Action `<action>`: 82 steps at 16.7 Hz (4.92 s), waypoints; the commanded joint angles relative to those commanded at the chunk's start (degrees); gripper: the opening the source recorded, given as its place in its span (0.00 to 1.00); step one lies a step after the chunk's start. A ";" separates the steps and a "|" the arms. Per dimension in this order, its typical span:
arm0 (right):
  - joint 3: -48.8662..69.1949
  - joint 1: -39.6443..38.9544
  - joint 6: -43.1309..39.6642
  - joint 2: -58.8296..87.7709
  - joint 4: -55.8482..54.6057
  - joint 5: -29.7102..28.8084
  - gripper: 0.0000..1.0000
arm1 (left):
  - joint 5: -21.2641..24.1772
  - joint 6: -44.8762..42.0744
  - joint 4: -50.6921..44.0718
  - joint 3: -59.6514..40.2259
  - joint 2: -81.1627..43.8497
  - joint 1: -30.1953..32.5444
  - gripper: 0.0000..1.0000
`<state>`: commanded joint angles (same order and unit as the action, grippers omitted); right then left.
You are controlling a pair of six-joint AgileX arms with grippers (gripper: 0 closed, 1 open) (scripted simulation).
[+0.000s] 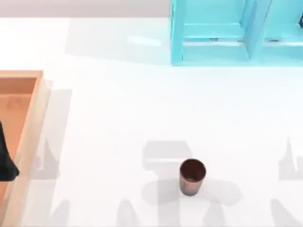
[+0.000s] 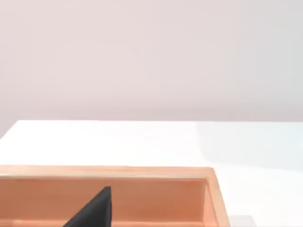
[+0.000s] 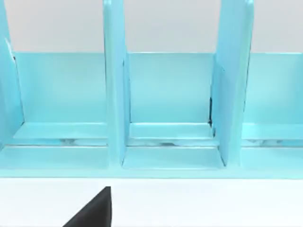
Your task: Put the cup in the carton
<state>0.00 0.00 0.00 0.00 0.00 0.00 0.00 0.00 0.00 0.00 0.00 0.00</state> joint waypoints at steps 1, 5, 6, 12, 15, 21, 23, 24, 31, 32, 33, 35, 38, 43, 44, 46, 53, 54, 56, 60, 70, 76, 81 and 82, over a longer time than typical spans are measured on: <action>0.00 0.00 0.00 0.00 0.00 0.00 1.00 | 0.00 0.00 0.00 0.00 0.00 0.00 1.00; 0.00 0.00 0.00 0.00 0.00 0.00 1.00 | 0.01 1.47 -2.26 -3.28 -3.40 1.52 1.00; 0.00 0.00 0.00 0.00 0.00 0.00 1.00 | 0.01 2.44 -3.76 -5.45 -5.64 2.52 1.00; 0.00 0.00 0.00 0.00 0.00 0.00 1.00 | 0.04 12.37 -19.00 -27.55 -28.56 12.74 1.00; 0.00 0.00 0.00 0.00 0.00 0.00 1.00 | 0.07 19.12 -29.36 -42.59 -44.16 19.69 1.00; 0.00 0.00 0.00 0.00 0.00 0.00 1.00 | 0.13 33.86 -52.02 -75.45 -78.23 34.89 1.00; 0.00 0.00 0.00 0.00 0.00 0.00 1.00 | 0.15 38.61 -59.33 -86.05 -89.21 39.79 1.00; 0.00 0.00 0.00 0.00 0.00 0.00 1.00 | 0.16 40.88 -62.80 -91.09 -94.44 42.12 1.00; 0.00 0.00 0.00 0.00 0.00 0.00 1.00 | 0.21 53.05 -81.52 -118.24 -122.60 54.68 1.00; 0.00 0.00 0.00 0.00 0.00 0.00 1.00 | 0.21 54.05 -83.05 -120.47 -124.91 55.71 1.00; 0.00 0.00 0.00 0.00 0.00 0.00 1.00 | 0.22 54.82 -84.23 -122.18 -126.69 56.51 1.00; 0.00 0.00 0.00 0.00 0.00 0.00 1.00 | 0.22 55.61 -85.45 -123.94 -128.52 57.32 1.00; 0.00 0.00 0.00 0.00 0.00 0.00 1.00 | 0.22 55.61 -85.45 -123.94 -128.52 57.32 1.00; 0.00 0.00 0.00 0.00 0.00 0.00 1.00 | 0.22 55.42 -83.10 -121.55 -128.53 57.13 1.00; 0.00 0.00 0.00 0.00 0.00 0.00 1.00 | 0.22 55.39 -81.19 -119.67 -128.58 57.13 1.00; 0.00 0.00 0.00 0.00 0.00 0.00 1.00 | 0.22 55.37 -75.76 -114.53 -128.74 57.09 1.00; 0.00 0.00 0.00 0.00 0.00 0.00 1.00 | 0.23 55.45 -63.27 -102.68 -129.44 57.17 1.00; 0.00 0.00 0.00 0.00 0.00 0.00 1.00 | 0.23 55.45 -63.27 -102.68 -129.44 57.17 1.00; 0.00 0.00 0.00 0.00 0.00 0.00 1.00 | 0.23 55.45 -63.27 -102.68 -129.44 57.17 1.00; 0.00 0.00 0.00 0.00 0.00 0.00 1.00 | 0.23 55.45 -63.27 -102.68 -129.44 57.17 0.70; 0.00 0.00 0.00 0.00 0.00 0.00 1.00 | 0.23 55.45 -63.27 -102.68 -129.44 57.17 0.00; 0.00 0.00 0.00 0.00 0.00 0.00 1.00 | 0.23 55.45 -63.27 -102.68 -129.44 57.17 0.00; 0.00 0.00 0.00 0.00 0.00 0.00 1.00 | 0.36 53.48 -63.92 -102.73 -128.66 55.19 0.00; 0.00 0.00 0.00 0.00 0.00 0.00 1.00 | 0.48 51.76 -64.49 -102.70 -128.01 53.42 0.00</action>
<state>0.00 0.00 0.00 0.00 0.00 0.00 0.48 51.76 -64.49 -102.70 -128.01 53.42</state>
